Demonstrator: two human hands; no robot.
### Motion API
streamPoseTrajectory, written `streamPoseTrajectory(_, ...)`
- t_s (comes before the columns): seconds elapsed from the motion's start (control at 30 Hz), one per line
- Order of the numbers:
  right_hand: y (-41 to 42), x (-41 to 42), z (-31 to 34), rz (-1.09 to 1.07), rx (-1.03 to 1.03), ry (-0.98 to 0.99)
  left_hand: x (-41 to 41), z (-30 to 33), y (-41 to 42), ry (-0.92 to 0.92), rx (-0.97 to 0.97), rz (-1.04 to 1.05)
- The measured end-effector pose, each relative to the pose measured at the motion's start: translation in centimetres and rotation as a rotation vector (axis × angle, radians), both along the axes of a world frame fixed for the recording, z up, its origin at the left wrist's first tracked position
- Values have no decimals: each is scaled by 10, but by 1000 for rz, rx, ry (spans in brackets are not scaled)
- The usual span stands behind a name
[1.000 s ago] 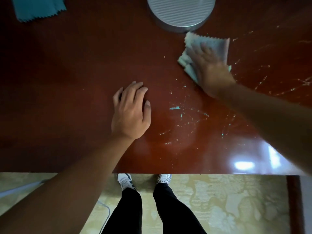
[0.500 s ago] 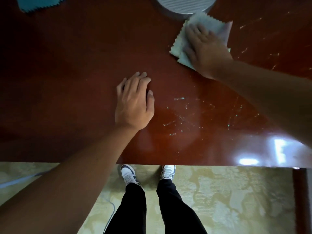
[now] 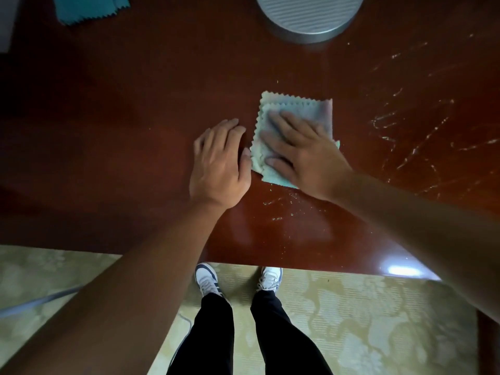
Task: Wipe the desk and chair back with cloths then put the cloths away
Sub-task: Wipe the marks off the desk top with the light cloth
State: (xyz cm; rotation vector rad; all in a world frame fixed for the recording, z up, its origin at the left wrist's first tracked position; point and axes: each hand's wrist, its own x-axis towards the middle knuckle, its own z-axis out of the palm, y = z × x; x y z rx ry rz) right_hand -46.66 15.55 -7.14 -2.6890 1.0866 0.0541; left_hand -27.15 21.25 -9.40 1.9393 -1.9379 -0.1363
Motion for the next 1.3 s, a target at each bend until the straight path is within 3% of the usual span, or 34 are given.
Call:
streamPoseTrajectory(0.2, -70, 5, -6, -165, 7, 75, -1, 1, -1, 3, 2, 7)
streamPoseTrajectory(0.43, 46, -8, -3, -24, 12, 41, 1, 2, -1, -1, 40, 3)
streamPoseTrajectory(0.5, 32, -12, -2, 15, 19, 55, 1, 2, 0, -4, 38, 0)
streamPoseTrajectory(0.63, -13, -3, -6, -220, -13, 37, 1, 1, 0, -4, 26, 5)
streamPoseTrajectory(0.87, 81, -3, -7, -118, -6, 53, 2, 1, 0, -7, 51, 0)
streamPoseTrajectory(0.97, 71, -8, -5, -54, 29, 81, 4, 3, 1, 14, 58, -19)
streamPoseTrajectory(1.13, 24, 4, -9, -278, 8, 76, 0, 6, 17, -7, 95, 61)
streamPoseTrajectory(1.2, 46, 6, -8, -279, 1, 61, 1, 8, 36, 16, 88, 115)
streamPoseTrajectory(1.3, 106, 1, -5, -176, -16, 70, 14, 10, 66, -10, 63, 39)
